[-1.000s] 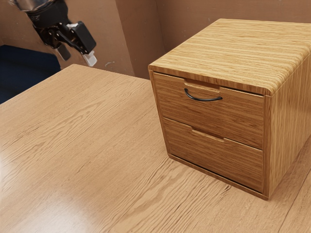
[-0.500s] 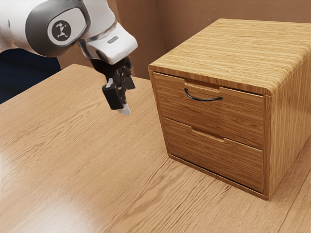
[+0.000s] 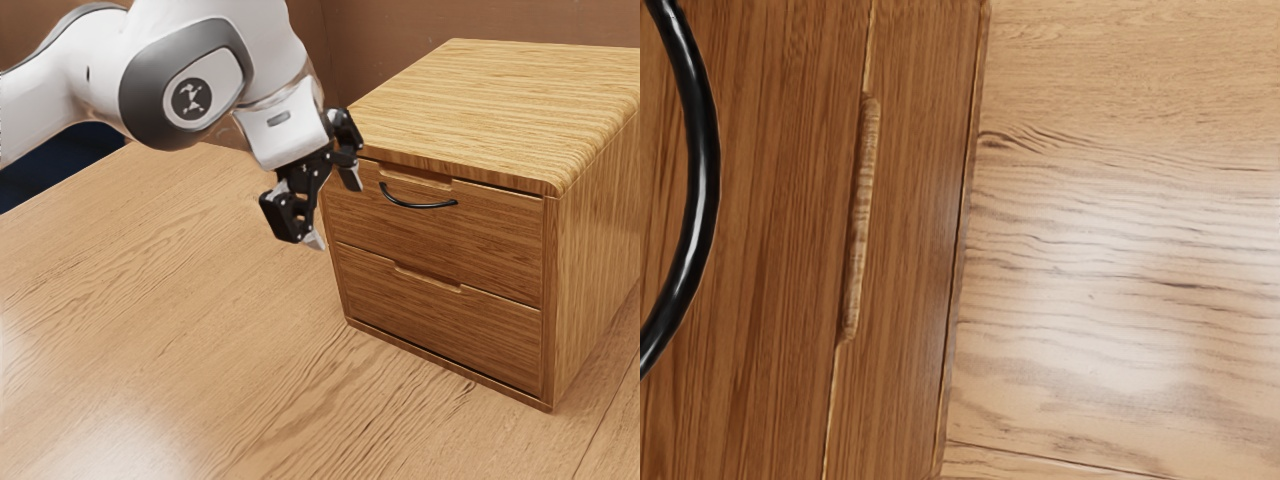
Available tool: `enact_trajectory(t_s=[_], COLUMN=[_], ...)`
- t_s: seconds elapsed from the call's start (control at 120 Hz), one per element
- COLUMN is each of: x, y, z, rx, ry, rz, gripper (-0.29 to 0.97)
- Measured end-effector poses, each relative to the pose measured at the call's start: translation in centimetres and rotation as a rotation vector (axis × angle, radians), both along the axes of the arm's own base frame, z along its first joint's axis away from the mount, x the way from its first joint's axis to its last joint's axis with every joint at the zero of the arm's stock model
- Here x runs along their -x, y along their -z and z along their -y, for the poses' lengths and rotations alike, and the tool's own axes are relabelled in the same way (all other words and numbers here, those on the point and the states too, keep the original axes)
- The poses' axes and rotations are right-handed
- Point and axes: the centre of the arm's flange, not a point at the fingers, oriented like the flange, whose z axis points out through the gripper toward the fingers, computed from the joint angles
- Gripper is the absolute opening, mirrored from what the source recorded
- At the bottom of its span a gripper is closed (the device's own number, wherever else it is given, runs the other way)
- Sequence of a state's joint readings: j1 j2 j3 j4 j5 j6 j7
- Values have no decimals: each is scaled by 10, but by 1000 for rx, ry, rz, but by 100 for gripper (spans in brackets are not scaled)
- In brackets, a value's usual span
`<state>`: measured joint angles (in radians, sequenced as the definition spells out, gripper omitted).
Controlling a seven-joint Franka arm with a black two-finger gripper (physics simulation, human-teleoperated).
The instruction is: Pull the drawer handle with one arm to open the drawer
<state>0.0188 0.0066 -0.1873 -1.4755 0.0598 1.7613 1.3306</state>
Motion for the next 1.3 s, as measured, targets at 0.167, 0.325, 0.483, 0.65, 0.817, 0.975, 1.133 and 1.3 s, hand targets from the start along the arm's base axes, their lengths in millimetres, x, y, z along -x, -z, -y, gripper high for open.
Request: enact_trajectory(t_s=[0.167,0.325,0.483,0.65,0.817,0.975,1.133,1.3], x=[3,5,6,-1,-13,-23,-22,-16], y=[-6,-11,-14,1,9,15,14,9], z=[23,45,65,79,48,-7,-49,-72], rx=[-18,-27,-32,-37,-70,-93,-105,-114], ry=[113,204,278,332,306,231,170,134], rz=[27,65,108,119,118,100,79,61], gripper=[66,66,66,66,66,66,66,66])
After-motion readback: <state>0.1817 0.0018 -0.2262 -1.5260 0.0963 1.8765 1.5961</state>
